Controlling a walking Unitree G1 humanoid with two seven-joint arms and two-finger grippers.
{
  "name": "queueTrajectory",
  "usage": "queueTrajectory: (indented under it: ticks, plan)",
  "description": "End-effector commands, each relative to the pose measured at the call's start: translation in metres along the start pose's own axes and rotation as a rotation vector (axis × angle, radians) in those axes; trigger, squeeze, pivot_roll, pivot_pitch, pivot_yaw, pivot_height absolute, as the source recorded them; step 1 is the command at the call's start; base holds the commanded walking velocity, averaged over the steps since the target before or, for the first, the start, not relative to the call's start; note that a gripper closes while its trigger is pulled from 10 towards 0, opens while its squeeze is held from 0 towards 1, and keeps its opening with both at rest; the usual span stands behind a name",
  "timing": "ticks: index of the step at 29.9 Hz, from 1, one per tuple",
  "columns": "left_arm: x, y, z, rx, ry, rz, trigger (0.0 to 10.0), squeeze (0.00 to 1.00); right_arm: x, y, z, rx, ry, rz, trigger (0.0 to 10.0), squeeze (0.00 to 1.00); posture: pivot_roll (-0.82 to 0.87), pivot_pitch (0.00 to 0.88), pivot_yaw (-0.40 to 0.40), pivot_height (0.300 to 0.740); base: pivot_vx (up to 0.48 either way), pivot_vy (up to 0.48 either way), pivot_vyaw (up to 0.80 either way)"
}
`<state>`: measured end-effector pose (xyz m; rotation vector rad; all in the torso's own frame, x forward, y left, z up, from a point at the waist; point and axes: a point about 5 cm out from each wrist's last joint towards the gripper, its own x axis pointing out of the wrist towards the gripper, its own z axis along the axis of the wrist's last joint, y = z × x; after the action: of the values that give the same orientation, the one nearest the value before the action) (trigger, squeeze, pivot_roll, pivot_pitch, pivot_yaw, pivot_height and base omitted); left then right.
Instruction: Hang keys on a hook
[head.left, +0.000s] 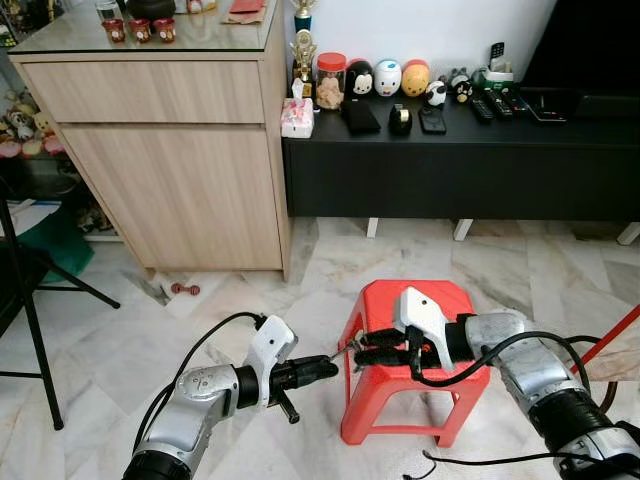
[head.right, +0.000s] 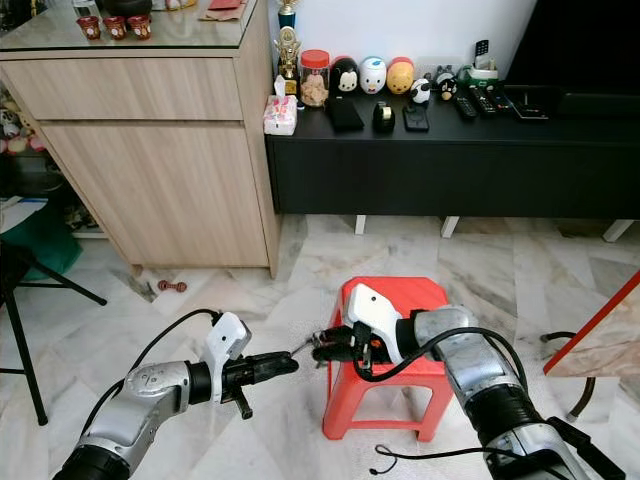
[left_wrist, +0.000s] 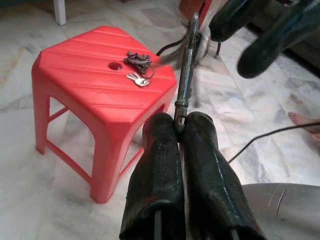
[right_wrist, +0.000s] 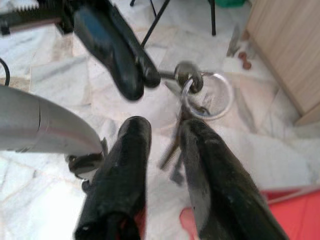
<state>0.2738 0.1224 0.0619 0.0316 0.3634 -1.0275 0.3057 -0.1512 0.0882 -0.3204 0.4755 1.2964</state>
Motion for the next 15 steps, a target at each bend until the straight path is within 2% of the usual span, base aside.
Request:
queueTrajectory:
  ticks: [1,11,12,13,14,15]
  plan:
    - [-0.001,-0.002,0.001,0.012,-0.002,-0.007,0.0,0.0,-0.002,0.0,-0.002,-0.011,0.014,0.0,10.0,1.0,0.1,0.07,-0.05,0.74,0.0,0.0,0.0]
    - [-0.002,-0.002,0.001,0.01,-0.003,-0.005,0.0,0.0,-0.002,-0.003,-0.005,-0.009,0.019,-0.031,10.0,1.0,0.1,0.07,-0.049,0.74,0.0,0.0,0.0]
    - [-0.002,-0.002,0.001,0.01,-0.003,-0.004,0.0,0.0,-0.002,-0.004,-0.005,-0.011,0.021,-0.05,10.0,1.0,0.1,0.071,-0.049,0.74,0.0,0.0,0.0]
    - [-0.003,-0.002,0.0,0.01,0.0,0.002,0.0,0.0,-0.004,-0.014,-0.003,-0.02,0.01,-0.159,10.0,0.96,0.1,0.071,-0.049,0.74,0.0,0.0,0.0]
    - [-0.003,-0.001,-0.001,0.01,0.002,0.005,0.0,0.0,-0.006,-0.018,-0.001,-0.021,0.003,-0.208,10.0,0.96,0.1,0.071,-0.049,0.74,0.0,0.0,0.0]
    - [-0.004,-0.001,-0.002,0.01,0.005,0.011,0.0,0.0,-0.007,-0.022,0.0,-0.018,-0.003,-0.26,10.0,0.0,0.1,0.071,-0.049,0.74,0.0,0.0,0.0]
